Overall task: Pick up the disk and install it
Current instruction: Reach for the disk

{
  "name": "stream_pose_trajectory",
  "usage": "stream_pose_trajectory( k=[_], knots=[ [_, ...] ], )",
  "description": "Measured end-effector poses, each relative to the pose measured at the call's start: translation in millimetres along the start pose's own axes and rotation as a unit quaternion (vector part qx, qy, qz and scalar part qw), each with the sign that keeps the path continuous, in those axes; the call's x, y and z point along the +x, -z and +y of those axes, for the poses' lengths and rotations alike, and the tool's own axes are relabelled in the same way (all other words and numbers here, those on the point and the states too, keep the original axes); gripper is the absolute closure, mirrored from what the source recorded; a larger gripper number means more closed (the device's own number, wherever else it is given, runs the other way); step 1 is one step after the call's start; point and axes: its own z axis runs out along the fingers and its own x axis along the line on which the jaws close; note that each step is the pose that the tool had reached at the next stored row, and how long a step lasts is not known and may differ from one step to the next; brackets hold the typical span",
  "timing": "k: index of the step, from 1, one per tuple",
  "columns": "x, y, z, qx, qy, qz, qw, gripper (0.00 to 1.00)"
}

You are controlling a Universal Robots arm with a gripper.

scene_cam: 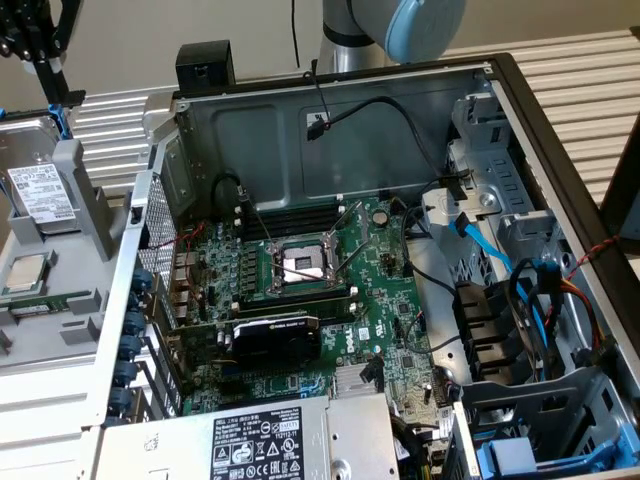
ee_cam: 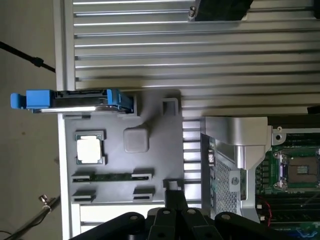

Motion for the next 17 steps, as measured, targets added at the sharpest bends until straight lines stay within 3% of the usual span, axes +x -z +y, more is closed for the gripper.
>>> stream_pose_trajectory(
  k=[6, 13, 17],
  knots=[
    [8.3, 0.6, 19.1, 0.0003, 0.001, 0.0001, 1.0000, 0.89],
    [36.3, 0.5, 20.7, -0.0004, 0.001, -0.0001, 1.0000, 0.89],
    [47.1, 0.3, 21.4, -0.0065, 0.001, -0.0001, 1.0000, 0.89]
  ],
)
